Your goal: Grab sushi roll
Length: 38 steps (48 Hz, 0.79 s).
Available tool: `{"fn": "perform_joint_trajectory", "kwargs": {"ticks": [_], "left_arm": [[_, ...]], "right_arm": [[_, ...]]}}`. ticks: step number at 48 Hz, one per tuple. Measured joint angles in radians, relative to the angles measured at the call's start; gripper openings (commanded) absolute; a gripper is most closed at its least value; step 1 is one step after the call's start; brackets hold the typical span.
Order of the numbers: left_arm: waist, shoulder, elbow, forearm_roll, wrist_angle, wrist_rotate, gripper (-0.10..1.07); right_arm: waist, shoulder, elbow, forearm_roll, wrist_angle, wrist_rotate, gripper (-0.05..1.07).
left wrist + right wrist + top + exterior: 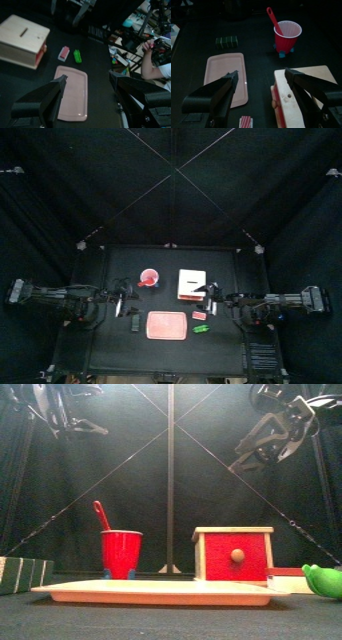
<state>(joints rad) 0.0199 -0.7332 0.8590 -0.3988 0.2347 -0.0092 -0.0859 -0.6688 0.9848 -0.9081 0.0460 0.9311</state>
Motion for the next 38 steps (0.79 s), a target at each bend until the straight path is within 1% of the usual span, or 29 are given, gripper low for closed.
{"fn": "perform_joint_trajectory", "kwargs": {"ticks": [1, 4, 9, 13, 17, 19, 23, 25, 28, 29, 30, 38], "left_arm": [[0.020, 0.020, -0.021, -0.031, 0.051, -0.002, 0.99], [0.048, 0.043, -0.048, -0.055, 0.123, -0.006, 0.99], [0.087, 0.069, -0.078, -0.058, 0.249, -0.038, 0.98], [0.126, 0.075, -0.097, -0.014, 0.351, -0.100, 0.98], [0.152, 0.074, -0.112, 0.077, 0.460, -0.199, 0.98], [0.153, 0.074, -0.115, 0.137, 0.509, -0.261, 0.98], [0.146, 0.075, -0.117, 0.279, 0.581, -0.428, 0.98], [0.126, 0.075, -0.110, 0.353, 0.594, -0.515, 0.98], [0.095, 0.077, -0.095, 0.456, 0.603, -0.672, 0.98], [0.072, 0.077, -0.083, 0.503, 0.604, -0.739, 0.98], [0.055, 0.077, -0.075, 0.531, 0.606, -0.781, 0.98], [-0.138, 0.094, -0.009, 0.772, 0.606, -1.233, 0.98]], "right_arm": [[0.000, -0.005, 0.005, 0.002, -0.003, 0.000, 1.02], [0.000, -0.018, 0.014, 0.014, -0.014, 0.000, 1.02], [-0.002, -0.048, 0.032, 0.041, -0.035, 0.000, 1.02], [-0.002, -0.064, 0.046, 0.058, -0.040, 0.000, 1.02], [-0.006, -0.080, 0.058, 0.067, -0.041, 0.000, 1.02], [-0.011, -0.087, 0.063, 0.074, -0.043, 0.000, 1.02], [-0.025, -0.097, 0.077, 0.095, -0.044, 0.000, 1.02], [-0.031, -0.097, 0.083, 0.104, -0.044, 0.002, 1.02], [-0.040, -0.094, 0.094, 0.121, -0.044, 0.002, 1.02], [-0.043, -0.092, 0.095, 0.126, -0.044, 0.002, 1.02], [-0.044, -0.091, 0.097, 0.130, -0.044, 0.002, 1.02], [-0.052, -0.094, 0.115, 0.190, -0.044, 0.000, 1.02]]}}
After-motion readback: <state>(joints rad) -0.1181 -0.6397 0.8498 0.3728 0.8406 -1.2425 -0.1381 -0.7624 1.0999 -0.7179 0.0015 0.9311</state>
